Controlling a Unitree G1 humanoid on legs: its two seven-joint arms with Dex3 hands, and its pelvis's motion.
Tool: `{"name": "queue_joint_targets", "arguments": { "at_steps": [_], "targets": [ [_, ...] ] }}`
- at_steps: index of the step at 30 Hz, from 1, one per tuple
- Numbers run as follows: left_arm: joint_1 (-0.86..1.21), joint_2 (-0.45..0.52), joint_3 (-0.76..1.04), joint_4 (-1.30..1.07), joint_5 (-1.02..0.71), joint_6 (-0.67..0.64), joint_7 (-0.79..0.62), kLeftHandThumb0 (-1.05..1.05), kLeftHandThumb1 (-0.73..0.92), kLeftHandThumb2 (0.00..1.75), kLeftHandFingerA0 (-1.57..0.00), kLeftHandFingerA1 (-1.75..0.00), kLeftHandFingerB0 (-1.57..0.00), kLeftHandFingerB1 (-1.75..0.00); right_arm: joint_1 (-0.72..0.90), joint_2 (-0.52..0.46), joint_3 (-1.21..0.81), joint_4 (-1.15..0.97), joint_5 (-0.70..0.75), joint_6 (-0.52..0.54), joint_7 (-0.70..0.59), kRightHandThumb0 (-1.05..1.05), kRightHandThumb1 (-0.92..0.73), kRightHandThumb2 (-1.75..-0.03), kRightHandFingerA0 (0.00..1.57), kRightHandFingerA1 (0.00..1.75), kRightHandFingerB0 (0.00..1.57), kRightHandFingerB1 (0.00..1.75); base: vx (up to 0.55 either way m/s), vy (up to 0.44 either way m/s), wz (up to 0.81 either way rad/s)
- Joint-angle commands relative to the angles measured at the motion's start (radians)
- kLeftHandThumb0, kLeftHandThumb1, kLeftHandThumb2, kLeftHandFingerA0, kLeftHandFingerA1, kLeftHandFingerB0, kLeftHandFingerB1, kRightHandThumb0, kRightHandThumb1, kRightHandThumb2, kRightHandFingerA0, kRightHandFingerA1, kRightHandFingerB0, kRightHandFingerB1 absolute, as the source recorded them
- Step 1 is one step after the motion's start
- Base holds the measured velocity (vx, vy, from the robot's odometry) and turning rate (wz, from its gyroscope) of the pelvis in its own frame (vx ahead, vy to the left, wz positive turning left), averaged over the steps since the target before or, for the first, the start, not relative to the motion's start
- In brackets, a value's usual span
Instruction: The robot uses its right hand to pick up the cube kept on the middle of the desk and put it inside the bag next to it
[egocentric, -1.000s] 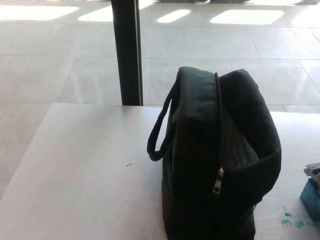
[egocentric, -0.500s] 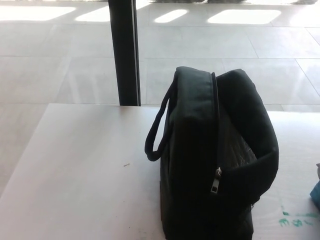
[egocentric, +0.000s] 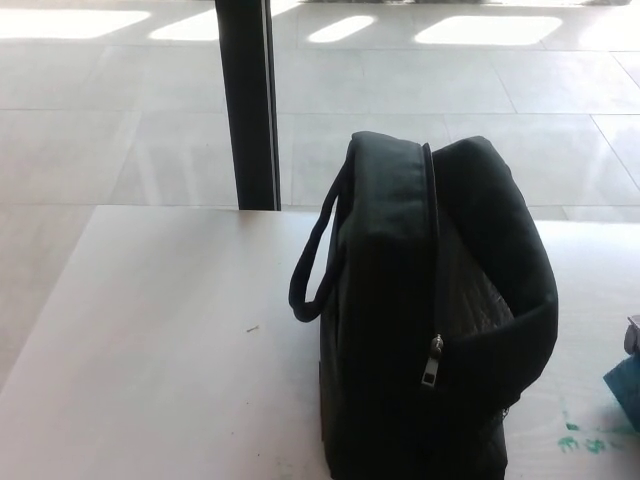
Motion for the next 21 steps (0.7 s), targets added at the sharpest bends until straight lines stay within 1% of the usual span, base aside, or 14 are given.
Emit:
{"name": "queue_joint_targets", "arguments": {
  "at_steps": [1, 2, 3, 6, 7, 10, 11, 12, 13, 16, 17, 18, 20, 21],
  "targets": [
    [0.008, 0.026, 0.011, 0.007, -0.019, -0.013, 0.006, -1.05, 0.57, 0.88, -0.31, -1.59, -0.21, -1.51, 0.034, 0.116, -0.241, -0.058, 0.284, -0.158, -0.124, -0.12, -0.55, -1.06, 0.79, 1.75, 0.71, 1.55, 0.00, 0.000, 0.00],
    [0.008, 0.024, 0.013, 0.006, -0.021, -0.011, 0.012, -1.05, 0.58, 0.89, -0.32, -1.59, -0.20, -1.52, 0.018, 0.131, -0.272, -0.104, 0.303, -0.122, -0.091, -0.07, -0.54, -1.10, 0.82, 1.75, 0.66, 1.56, 0.00, 0.000, 0.00],
    [0.008, 0.022, 0.014, 0.006, -0.021, -0.010, 0.013, -1.05, 0.58, 0.88, -0.31, -1.59, -0.20, -1.51, 0.008, 0.136, -0.290, -0.120, 0.309, -0.115, -0.077, -0.07, -0.53, -1.11, 0.79, 1.75, 0.65, 1.56, 0.00, 0.000, 0.00],
    [0.014, 0.021, 0.010, 0.011, -0.015, -0.019, 0.002, -1.05, 0.59, 0.88, -0.31, -1.61, -0.21, -1.52, -0.019, 0.152, -0.344, -0.118, 0.329, -0.129, -0.062, -0.09, -0.53, -1.11, 0.80, 1.74, 0.67, 1.55, 0.00, 0.000, 0.00],
    [0.019, 0.023, 0.004, 0.007, -0.009, -0.024, -0.001, -1.05, 0.59, 0.88, -0.32, -1.61, -0.21, -1.52, -0.036, 0.157, -0.369, -0.118, 0.342, -0.116, -0.054, -0.09, -0.54, -1.10, 0.80, 1.72, 0.67, 1.53, 0.00, 0.000, 0.00],
    [0.023, 0.023, 0.005, 0.009, -0.009, -0.023, 0.005, -1.05, 0.58, 0.89, -0.32, -1.59, -0.20, -1.49, -0.056, 0.175, -0.414, -0.108, 0.356, -0.117, -0.048, -0.08, -0.53, -1.12, 0.81, 1.72, 0.68, 1.53, 0.00, 0.000, 0.00],
    [0.020, 0.022, 0.007, 0.010, -0.011, -0.019, 0.010, -1.05, 0.60, 0.88, -0.29, -1.54, -0.19, -1.46, -0.082, 0.182, -0.439, -0.087, 0.369, -0.133, -0.063, -0.05, -0.50, -1.15, 0.80, 1.70, 0.70, 1.51, 0.00, 0.000, 0.00],
    [0.020, 0.022, 0.007, 0.010, -0.011, -0.019, 0.010, -1.05, 0.60, 0.88, -0.29, -1.54, -0.19, -1.46, -0.083, 0.185, -0.444, -0.086, 0.367, -0.135, -0.060, -0.05, -0.50, -1.15, 0.80, 1.70, 0.70, 1.51, 0.00, 0.000, 0.00],
    [0.020, 0.025, 0.013, 0.011, -0.016, -0.014, 0.012, -1.05, 0.59, 0.88, -0.28, -1.53, -0.19, -1.46, -0.120, 0.167, -0.437, -0.039, 0.321, -0.179, -0.110, -0.03, -0.51, -1.11, 0.82, 1.70, 0.71, 1.48, 0.00, 0.000, 0.00],
    [0.025, 0.025, 0.014, -0.002, -0.015, -0.016, 0.009, -1.05, 0.59, 0.90, -0.32, -1.58, -0.23, -1.50, -0.171, 0.165, -0.451, 0.006, 0.286, -0.253, -0.170, -0.04, -0.52, -1.14, 0.85, 1.69, 0.72, 1.49, 0.00, 0.000, 0.00],
    [0.024, 0.027, 0.009, 0.001, -0.009, -0.020, 0.012, -1.05, 0.61, 0.91, -0.33, -1.56, -0.24, -1.46, -0.192, 0.161, -0.450, 0.012, 0.276, -0.275, -0.186, -0.10, -0.49, -1.13, 0.84, 1.75, 0.71, 1.55, 0.00, 0.000, 0.00],
    [0.021, 0.029, 0.003, 0.008, -0.002, -0.022, 0.016, -1.05, 0.61, 0.91, -0.33, -1.56, -0.24, -1.46, -0.215, 0.157, -0.451, 0.017, 0.267, -0.297, -0.200, -0.10, -0.49, -1.13, 0.84, 1.75, 0.71, 1.55, 0.00, 0.000, 0.00],
    [0.017, 0.028, 0.008, 0.018, -0.006, -0.021, 0.020, -1.05, 0.62, 0.89, -0.31, -1.51, -0.25, -1.43, -0.251, 0.155, -0.445, 0.005, 0.249, -0.302, -0.207, -0.15, -0.53, -1.11, 0.85, 1.75, 0.71, 1.58, 0.00, 0.000, 0.00],
    [0.017, 0.029, 0.006, 0.017, -0.004, -0.021, 0.019, -1.05, 0.61, 0.89, -0.31, -1.53, -0.23, -1.45, -0.259, 0.155, -0.445, -0.018, 0.248, -0.296, -0.200, -0.18, -0.53, -1.15, 0.84, 1.75, 0.70, 1.61, 0.00, 0.000, 0.00]
  ]
}}
